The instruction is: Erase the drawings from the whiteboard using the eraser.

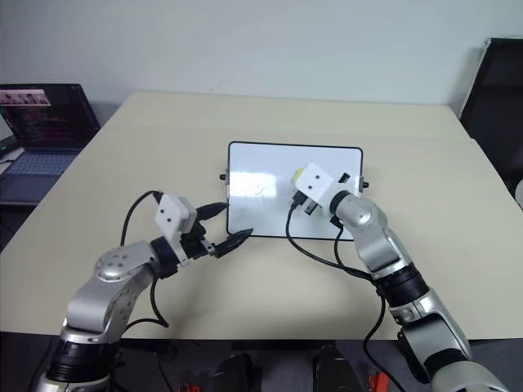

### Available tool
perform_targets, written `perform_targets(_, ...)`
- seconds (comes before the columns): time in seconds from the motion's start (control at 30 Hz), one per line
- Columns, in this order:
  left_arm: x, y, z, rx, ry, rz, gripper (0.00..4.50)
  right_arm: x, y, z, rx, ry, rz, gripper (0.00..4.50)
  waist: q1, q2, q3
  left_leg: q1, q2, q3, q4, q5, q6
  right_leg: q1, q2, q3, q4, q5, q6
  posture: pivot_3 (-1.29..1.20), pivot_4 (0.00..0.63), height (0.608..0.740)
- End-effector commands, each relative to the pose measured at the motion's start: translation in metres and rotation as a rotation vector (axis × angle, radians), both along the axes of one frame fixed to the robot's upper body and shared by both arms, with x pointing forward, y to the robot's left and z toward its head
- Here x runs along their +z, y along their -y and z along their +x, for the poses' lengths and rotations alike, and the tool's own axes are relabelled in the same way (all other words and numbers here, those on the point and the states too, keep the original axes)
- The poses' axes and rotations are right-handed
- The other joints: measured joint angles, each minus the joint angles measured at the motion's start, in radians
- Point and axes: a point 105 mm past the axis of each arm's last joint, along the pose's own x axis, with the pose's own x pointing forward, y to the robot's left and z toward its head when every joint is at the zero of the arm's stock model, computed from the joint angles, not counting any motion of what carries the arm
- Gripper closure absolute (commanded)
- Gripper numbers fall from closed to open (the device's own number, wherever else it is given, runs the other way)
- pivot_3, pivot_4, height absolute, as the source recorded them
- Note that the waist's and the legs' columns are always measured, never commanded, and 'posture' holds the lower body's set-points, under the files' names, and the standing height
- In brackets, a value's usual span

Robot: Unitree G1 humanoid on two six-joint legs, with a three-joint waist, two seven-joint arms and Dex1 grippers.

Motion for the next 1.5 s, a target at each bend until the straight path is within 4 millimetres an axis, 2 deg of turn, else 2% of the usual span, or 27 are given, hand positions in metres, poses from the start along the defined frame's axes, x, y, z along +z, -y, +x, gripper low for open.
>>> perform_targets(0.03,0.009,0.005,-0.001,-0.023,0.048,-0.007,0.00,-0.032,0.000,-0.015,0.064,-0.174,-0.070,3.64,0.000,0.000,0.000,0.000,0.000,0.000,0.000,0.000,0.000,0.000,0.000,0.000,0.000,0.000,0.000,0.00,0.150,0.740)
perform_targets(0.13,0.010,0.006,-0.002,-0.026,0.049,-0.008,0.00,-0.031,-0.001,-0.017,0.075,-0.172,-0.092,3.64,0.000,0.000,0.000,0.000,0.000,0.000,-0.001,0.000,0.000,0.000,0.000,0.000,-0.001,-0.001,0.001,0.00,0.150,0.740)
perform_targets(0.3,0.011,0.007,-0.002,-0.029,0.048,-0.008,0.00,0.005,0.014,0.006,-0.069,0.061,-0.069,3.64,-0.003,0.000,0.000,0.000,0.000,0.000,0.000,0.000,0.000,0.000,0.000,0.000,0.000,0.000,0.000,0.00,0.150,0.740)
perform_targets(0.4,0.011,0.008,-0.002,-0.031,0.048,-0.008,0.00,0.011,0.005,0.004,-0.027,0.078,-0.037,3.64,-0.002,0.000,0.000,0.000,0.000,0.000,0.001,0.000,0.000,0.000,0.000,0.000,0.000,0.000,-0.001,0.00,0.150,0.740)
perform_targets(0.53,0.012,0.009,-0.002,-0.033,0.048,-0.009,0.00,-0.004,-0.012,-0.006,0.064,0.011,-0.066,3.64,-0.002,0.000,0.000,0.000,0.000,0.000,0.001,0.000,0.000,0.000,0.000,0.000,0.000,0.000,-0.001,0.00,0.150,0.740)
perform_targets(0.7,0.013,0.010,-0.003,-0.034,0.049,-0.011,0.00,-0.042,-0.011,-0.025,0.136,-0.180,-0.171,3.64,-0.005,0.000,0.000,0.000,0.001,0.000,-0.002,0.000,0.001,0.000,0.001,0.000,-0.001,0.000,0.000,0.00,0.150,0.740)
perform_targets(0.77,0.013,0.010,-0.003,-0.034,0.048,-0.010,0.00,-0.046,-0.008,-0.029,0.142,-0.196,-0.191,3.64,-0.003,0.000,0.000,0.000,0.001,0.000,-0.002,0.000,0.001,0.000,0.001,0.000,-0.001,-0.001,0.001,0.00,0.150,0.740)
perform_targets(0.83,0.013,0.010,-0.003,-0.034,0.047,-0.010,0.00,-0.036,-0.003,-0.021,0.090,-0.136,-0.172,3.64,-0.003,0.000,0.000,0.000,0.001,0.000,-0.002,0.000,0.000,0.000,0.001,0.000,-0.001,-0.001,0.001,0.00,0.150,0.740)
perform_targets(0.9,0.012,0.010,-0.002,-0.037,0.046,-0.011,0.00,-0.010,0.009,-0.004,-0.016,0.001,-0.132,3.64,-0.003,0.000,0.000,0.000,0.000,0.000,-0.001,0.000,0.000,0.000,0.001,0.000,-0.001,0.000,0.000,0.00,0.150,0.740)
perform_targets(0.97,0.012,0.011,-0.002,-0.042,0.044,-0.014,0.00,0.006,0.020,0.005,-0.073,0.083,-0.121,3.64,-0.003,0.000,0.000,0.001,0.000,0.000,0.000,0.000,0.000,0.000,0.001,0.001,-0.001,0.000,-0.001,0.00,0.150,0.740)
perform_targets(1.13,0.011,0.012,-0.001,-0.043,0.045,-0.014,0.00,-0.020,0.029,-0.004,-0.050,-0.042,-0.173,3.64,0.003,-0.002,0.000,0.001,0.000,0.000,0.001,0.000,0.000,0.000,0.001,0.001,-0.002,0.000,-0.001,0.00,0.150,0.740)
perform_targets(1.23,0.011,0.012,-0.001,-0.044,0.044,-0.015,0.00,-0.033,0.027,-0.015,0.012,-0.098,-0.218,3.64,0.003,-0.002,0.000,0.000,0.000,0.000,0.000,0.000,0.000,0.002,0.001,0.001,-0.002,0.000,-0.001,0.00,0.150,0.740)
perform_targets(1.4,0.011,0.011,-0.001,-0.038,0.039,-0.021,0.00,-0.035,0.013,-0.027,0.093,-0.076,-0.230,3.64,0.001,-0.002,0.000,0.000,0.000,0.000,-0.002,0.000,0.000,0.001,0.001,0.001,-0.003,-0.001,0.000,0.00,0.150,0.740)
perform_targets(1.5,0.011,0.011,-0.001,-0.038,0.040,-0.021,0.00,-0.026,0.006,-0.023,0.087,-0.027,-0.198,3.64,-0.003,-0.002,0.000,0.000,0.000,0.000,-0.001,0.000,0.000,0.001,0.001,0.001,-0.003,-0.001,0.000,0.00,0.150,0.740)
